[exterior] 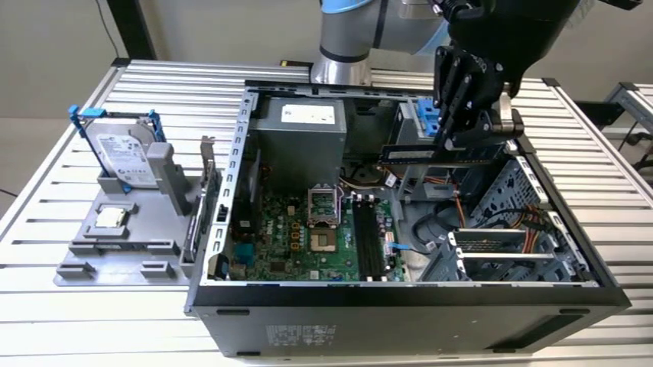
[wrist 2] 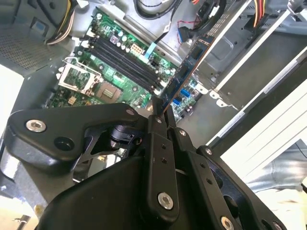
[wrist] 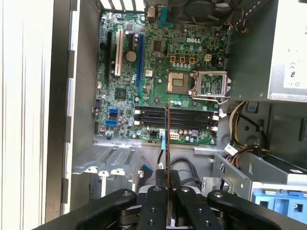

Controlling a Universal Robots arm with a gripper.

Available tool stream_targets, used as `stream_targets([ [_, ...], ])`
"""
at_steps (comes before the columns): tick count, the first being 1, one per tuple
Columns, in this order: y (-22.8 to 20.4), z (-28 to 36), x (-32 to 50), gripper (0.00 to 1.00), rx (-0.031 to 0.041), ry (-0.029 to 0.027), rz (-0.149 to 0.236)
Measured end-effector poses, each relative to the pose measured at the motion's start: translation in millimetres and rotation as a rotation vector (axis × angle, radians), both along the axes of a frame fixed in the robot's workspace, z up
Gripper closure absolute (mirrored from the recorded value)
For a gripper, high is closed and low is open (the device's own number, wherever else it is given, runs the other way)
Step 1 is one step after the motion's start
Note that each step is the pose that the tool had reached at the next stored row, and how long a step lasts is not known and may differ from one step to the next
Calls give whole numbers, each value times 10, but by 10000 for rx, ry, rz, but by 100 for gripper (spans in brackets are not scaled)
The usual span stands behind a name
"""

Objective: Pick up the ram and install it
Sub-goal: 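Pick up the ram and move it above insertion slot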

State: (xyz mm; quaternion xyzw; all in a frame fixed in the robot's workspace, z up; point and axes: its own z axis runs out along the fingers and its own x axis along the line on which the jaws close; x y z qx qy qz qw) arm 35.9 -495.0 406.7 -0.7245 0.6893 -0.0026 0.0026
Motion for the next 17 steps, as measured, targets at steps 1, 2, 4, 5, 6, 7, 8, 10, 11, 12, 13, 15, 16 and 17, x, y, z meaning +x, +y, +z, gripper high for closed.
stream_targets([
  [1,0,0,0,100,0,0,0],
  [2,0,0,0,100,0,0,-1],
  [4,0,0,1,100,0,0,0],
  [5,0,0,1,100,0,0,-6],
  [6,3,-1,1,100,1,0,-55],
  [7,5,-1,1,100,1,0,-124],
  [8,7,-1,1,100,1,0,-191],
  [10,24,-1,0,100,0,0,-266],
  [11,37,-1,0,100,0,0,-287],
  [12,52,0,0,100,-1,0,-301],
  [13,69,-1,0,100,0,0,-314],
  [15,99,-1,1,100,1,-1,-348],
  [16,111,-1,1,100,1,-1,-371],
  [17,123,0,1,100,-1,0,-396],
])
